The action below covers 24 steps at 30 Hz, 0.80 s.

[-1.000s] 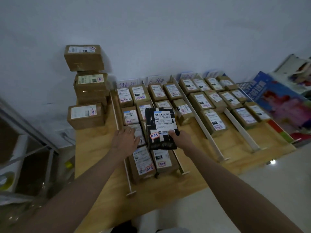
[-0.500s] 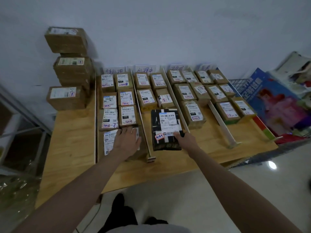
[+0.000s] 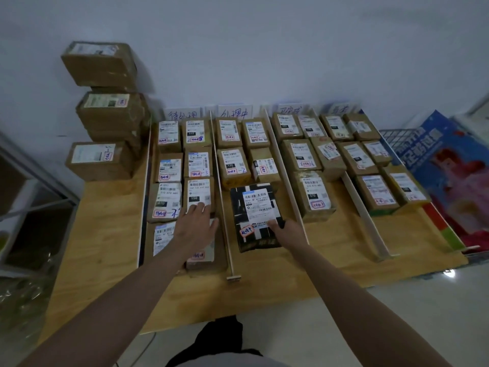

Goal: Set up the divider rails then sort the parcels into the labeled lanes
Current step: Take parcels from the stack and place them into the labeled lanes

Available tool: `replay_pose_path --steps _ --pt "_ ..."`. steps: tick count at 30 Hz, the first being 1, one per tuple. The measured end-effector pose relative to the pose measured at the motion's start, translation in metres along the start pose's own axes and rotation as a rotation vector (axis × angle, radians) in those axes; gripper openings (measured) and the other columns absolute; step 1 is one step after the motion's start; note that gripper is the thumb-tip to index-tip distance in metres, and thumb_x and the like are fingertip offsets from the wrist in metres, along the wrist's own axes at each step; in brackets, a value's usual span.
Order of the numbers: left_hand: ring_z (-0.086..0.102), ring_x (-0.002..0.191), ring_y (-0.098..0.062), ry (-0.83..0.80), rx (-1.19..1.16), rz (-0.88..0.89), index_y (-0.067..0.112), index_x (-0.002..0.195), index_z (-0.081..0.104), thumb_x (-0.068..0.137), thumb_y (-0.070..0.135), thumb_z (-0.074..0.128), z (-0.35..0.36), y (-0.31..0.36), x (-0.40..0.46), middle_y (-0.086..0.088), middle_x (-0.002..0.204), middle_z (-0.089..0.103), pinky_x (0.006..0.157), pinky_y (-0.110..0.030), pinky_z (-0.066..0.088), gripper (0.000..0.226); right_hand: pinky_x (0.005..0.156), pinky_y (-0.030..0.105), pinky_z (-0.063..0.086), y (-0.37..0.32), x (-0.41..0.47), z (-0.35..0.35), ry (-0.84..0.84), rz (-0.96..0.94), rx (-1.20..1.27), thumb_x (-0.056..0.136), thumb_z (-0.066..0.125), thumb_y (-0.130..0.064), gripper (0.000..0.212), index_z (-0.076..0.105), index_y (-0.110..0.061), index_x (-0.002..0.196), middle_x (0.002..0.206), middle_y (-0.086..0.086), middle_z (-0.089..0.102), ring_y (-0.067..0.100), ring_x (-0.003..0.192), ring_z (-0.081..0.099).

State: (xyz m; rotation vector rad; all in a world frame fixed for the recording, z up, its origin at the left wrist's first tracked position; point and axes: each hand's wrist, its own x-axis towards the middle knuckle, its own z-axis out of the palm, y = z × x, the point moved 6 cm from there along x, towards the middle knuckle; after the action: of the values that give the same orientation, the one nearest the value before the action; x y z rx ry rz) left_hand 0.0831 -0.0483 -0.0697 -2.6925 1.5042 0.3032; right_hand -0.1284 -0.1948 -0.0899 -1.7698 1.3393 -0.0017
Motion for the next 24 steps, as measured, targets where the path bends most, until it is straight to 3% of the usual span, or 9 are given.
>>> replay_pose_path --steps 5,8,10,13,18,24 --pt "0.043 0.134 -0.023 -0.004 -0.046 -0.025 0.015 0.142 0.046 0.101 0.047 0.034 0.008 -0.005 0.035 -0.006 0.146 0.047 0.113 -0.042 0.032 0.053 0.053 0.018 0.042 -0.002 0.042 0.009 -0.051 0.037 -0.035 0.1 0.052 -0.042 0.033 0.064 -0.011 0.102 0.083 -0.004 0.064 0.009 0.075 0.061" --pt "0.048 0.13 -0.024 0.018 -0.066 -0.018 0.014 0.14 0.05 0.101 0.044 0.039 0.011 -0.011 0.053 -0.006 0.141 0.052 0.111 -0.042 0.033 0.05 0.052 0.016 0.039 -0.003 0.065 0.018 -0.089 0.056 -0.057 0.099 0.054 -0.041 0.034 0.063 -0.009 0.108 0.091 -0.002 0.065 0.004 0.072 0.058" --pt "0.051 0.126 -0.023 0.026 -0.061 -0.005 0.014 0.138 0.052 0.101 0.043 0.04 0.013 -0.014 0.065 -0.005 0.139 0.054 0.109 -0.041 0.034 0.049 0.061 0.019 0.049 0.0 0.08 0.027 -0.122 0.069 0.0 0.099 0.055 -0.039 0.035 0.063 -0.009 0.114 0.099 -0.001 0.069 0.008 0.083 0.064" --pt "0.052 0.124 -0.022 -0.007 -0.043 0.001 0.014 0.138 0.052 0.101 0.044 0.038 0.02 -0.021 0.079 -0.005 0.136 0.054 0.108 -0.04 0.036 0.049 0.082 0.035 0.058 -0.001 0.094 0.036 -0.144 0.072 0.057 0.097 0.057 -0.041 0.034 0.059 -0.013 0.116 0.106 0.001 0.07 0.016 0.098 0.067" --pt "0.054 0.122 -0.024 -0.022 -0.051 -0.018 0.013 0.135 0.054 0.1 0.043 0.041 0.026 -0.027 0.088 -0.006 0.134 0.056 0.106 -0.044 0.038 0.048 0.064 0.018 0.048 -0.014 0.104 0.042 -0.169 0.061 0.092 0.099 0.056 -0.034 0.032 0.054 -0.009 0.12 0.113 0.003 0.066 0.015 0.1 0.064" --pt "0.053 0.124 -0.024 -0.033 -0.055 -0.036 0.014 0.136 0.054 0.1 0.042 0.042 0.031 -0.028 0.087 -0.007 0.139 0.054 0.108 -0.045 0.038 0.048 0.067 0.017 0.05 -0.013 0.104 0.05 -0.181 0.057 0.122 0.099 0.057 -0.031 0.032 0.054 -0.009 0.121 0.114 0.004 0.067 0.013 0.099 0.065"
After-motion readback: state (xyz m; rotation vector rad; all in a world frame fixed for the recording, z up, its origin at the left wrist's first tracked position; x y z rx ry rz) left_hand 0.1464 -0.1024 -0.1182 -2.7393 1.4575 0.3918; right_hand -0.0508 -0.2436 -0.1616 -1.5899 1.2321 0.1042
